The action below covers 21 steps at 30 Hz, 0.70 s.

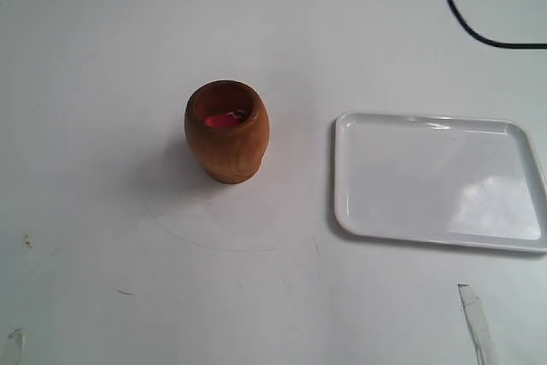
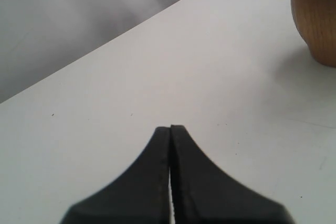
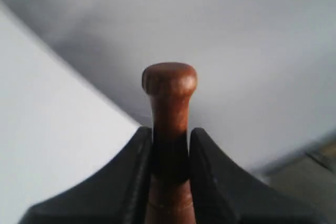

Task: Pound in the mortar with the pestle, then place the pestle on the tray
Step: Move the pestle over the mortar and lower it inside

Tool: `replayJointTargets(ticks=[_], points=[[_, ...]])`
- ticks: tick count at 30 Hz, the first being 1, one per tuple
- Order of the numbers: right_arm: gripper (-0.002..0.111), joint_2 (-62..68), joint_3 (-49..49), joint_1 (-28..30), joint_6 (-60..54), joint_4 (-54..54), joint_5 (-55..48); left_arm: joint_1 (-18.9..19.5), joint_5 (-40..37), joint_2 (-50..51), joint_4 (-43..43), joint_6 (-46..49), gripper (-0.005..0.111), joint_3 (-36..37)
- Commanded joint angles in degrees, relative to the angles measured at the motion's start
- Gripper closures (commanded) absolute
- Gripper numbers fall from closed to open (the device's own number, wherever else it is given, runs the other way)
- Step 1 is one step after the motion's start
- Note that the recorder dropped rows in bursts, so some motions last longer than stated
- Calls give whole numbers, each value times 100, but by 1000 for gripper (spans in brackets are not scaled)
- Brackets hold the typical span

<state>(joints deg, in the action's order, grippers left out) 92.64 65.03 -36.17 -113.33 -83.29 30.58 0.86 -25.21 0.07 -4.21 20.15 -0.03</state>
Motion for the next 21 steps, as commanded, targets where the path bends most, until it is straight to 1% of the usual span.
replayJointTargets(ticks=[1,2,3,4,5,6,7,8,9,10,11,12,14,16,17,21], points=[[108,-631,-534,150,3345,2465,1000,-44,17,-7,42,-47,107,3],[108,-754,-689,224,4727,3419,339,-44,17,-7,42,-47,107,3],[108,-863,-898,295,6424,5173,-215,-44,17,-7,42,-47,107,3],[108,-895,-1051,306,8143,6427,-286,-44,17,-7,42,-47,107,3],[108,-901,-1260,306,9682,7995,-161,-44,17,-7,42,-47,107,3],[108,-901,-1495,306,11002,9364,272,-44,17,-7,42,-47,107,3],[108,-850,-1742,306,11771,10498,1010,-44,17,-7,42,-47,107,3],[108,-779,-1953,306,12545,11199,1908,-44,17,-7,42,-47,107,3],[108,-672,-2099,306,12890,11449,2670,-44,17,-7,42,-47,107,3],[108,-576,-2169,281,13116,11508,3145,-44,17,-7,42,-47,107,3],[108,-461,-2192,253,13421,11506,3256,-44,17,-7,42,-47,107,3],[108,-336,-2176,243,13633,11559,3106,-44,17,-7,42,-47,107,3],[108,-27,-2153,243,13828,11889,3004,-44,17,-7,42,-47,107,3],[108,303,-2153,229,13943,12425,3567,-44,17,-7,42,-47,107,3],[108,475,-2153,229,13943,12511,3938,-44,17,-7,42,-47,107,3],[108,908,-2153,97,13812,12313,3938,-44,17,-7,42,-47,107,3]])
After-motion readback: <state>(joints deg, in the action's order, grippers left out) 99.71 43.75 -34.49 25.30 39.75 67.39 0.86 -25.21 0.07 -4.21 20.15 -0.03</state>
